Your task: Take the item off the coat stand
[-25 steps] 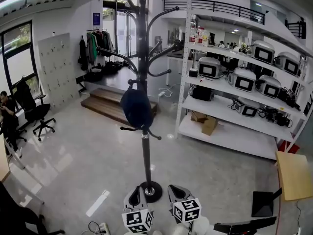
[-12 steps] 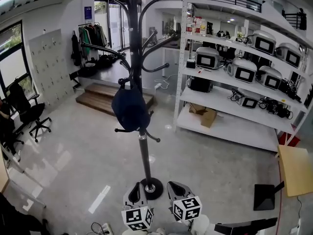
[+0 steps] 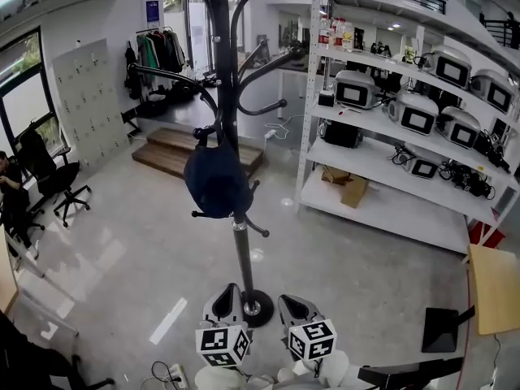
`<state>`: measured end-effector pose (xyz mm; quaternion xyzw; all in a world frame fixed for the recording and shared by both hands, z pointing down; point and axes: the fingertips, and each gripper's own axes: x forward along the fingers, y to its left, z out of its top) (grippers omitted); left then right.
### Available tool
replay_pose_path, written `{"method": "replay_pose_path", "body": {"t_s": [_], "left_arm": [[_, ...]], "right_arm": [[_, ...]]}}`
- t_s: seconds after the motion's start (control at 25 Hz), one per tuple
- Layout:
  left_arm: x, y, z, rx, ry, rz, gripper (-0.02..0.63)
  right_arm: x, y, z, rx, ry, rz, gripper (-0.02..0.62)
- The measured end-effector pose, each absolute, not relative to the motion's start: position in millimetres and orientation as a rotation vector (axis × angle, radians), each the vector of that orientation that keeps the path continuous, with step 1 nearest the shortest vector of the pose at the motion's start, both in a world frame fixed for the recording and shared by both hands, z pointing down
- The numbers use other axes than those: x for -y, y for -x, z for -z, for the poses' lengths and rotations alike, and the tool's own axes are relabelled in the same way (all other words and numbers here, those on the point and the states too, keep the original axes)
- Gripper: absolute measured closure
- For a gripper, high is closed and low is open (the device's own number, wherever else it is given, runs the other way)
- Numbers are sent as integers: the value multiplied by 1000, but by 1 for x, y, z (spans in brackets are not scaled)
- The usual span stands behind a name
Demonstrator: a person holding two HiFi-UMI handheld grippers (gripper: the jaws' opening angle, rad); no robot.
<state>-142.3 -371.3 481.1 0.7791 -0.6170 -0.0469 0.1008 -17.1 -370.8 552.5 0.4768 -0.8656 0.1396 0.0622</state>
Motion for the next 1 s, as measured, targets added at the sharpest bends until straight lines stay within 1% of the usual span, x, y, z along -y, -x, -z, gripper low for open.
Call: {"method": "replay_pose_path", "body": {"t_s": [0.4,0.72,0.76,0.8,0.88,0.92,1.0], "left_arm": [[411,157,-414,1904,-2374,133,594],[423,164,-386,1957,-2401,111,571],[425,166,-381,1961,-2403,110,558],[426,167,-376,1961,-2404,114,526],[431,169,-367,1950,-2402,129,395],[433,171,-363,1947,-2399,135,374],[439,173,-358,1949,-2398,138,360]], "right_arm": [[382,0,-554,2602,-1482,-444,581],[383,5,-557,2610,-1469,-457,581],[383,5,-557,2609,-1470,-457,581],[383,5,-558,2609,-1470,-458,581],[384,5,-559,2606,-1469,-458,581],[384,4,-559,2605,-1468,-459,581],[386,2,-560,2603,-1469,-459,581]]}}
